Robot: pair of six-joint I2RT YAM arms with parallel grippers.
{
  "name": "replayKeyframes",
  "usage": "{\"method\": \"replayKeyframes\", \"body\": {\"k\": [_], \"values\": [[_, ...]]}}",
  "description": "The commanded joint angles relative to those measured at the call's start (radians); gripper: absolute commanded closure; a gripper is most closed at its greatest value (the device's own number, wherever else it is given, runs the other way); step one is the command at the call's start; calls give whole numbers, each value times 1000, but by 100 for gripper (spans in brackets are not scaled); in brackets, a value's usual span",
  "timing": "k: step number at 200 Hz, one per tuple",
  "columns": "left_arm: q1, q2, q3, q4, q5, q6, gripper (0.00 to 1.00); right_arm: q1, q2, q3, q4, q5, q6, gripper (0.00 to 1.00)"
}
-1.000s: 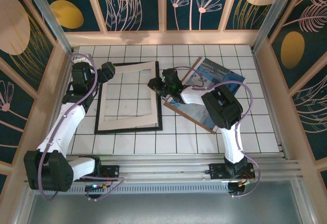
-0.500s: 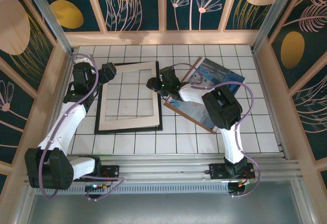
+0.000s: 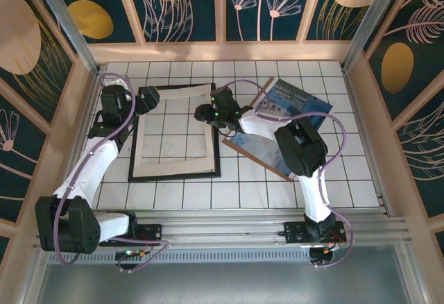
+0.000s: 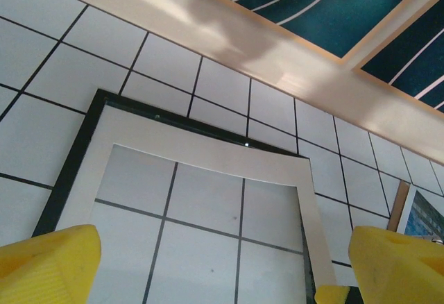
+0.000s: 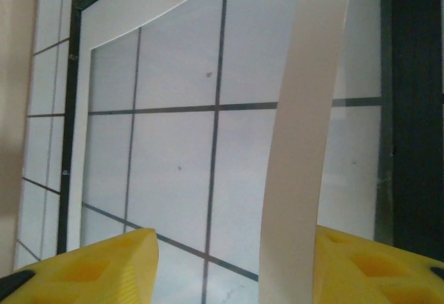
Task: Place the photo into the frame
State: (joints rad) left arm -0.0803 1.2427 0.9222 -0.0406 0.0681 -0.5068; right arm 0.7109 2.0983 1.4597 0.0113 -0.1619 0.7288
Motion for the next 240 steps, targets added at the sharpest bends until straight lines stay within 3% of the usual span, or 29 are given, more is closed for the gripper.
{"method": "replayKeyframes", "body": {"k": [1, 73, 147, 240], "values": [[1, 6, -16, 37, 19, -15, 8, 2, 21, 23, -61, 33, -50, 43], [1, 10, -31, 44, 37, -17, 8, -5, 5, 41, -129, 50, -109, 40], [0, 8, -44, 47, 50, -16, 8, -8, 51, 95, -166, -39, -150, 39], [0, 14, -55, 53, 66, -9, 7, -18, 35, 128, -267, 38, -209, 38]]}}
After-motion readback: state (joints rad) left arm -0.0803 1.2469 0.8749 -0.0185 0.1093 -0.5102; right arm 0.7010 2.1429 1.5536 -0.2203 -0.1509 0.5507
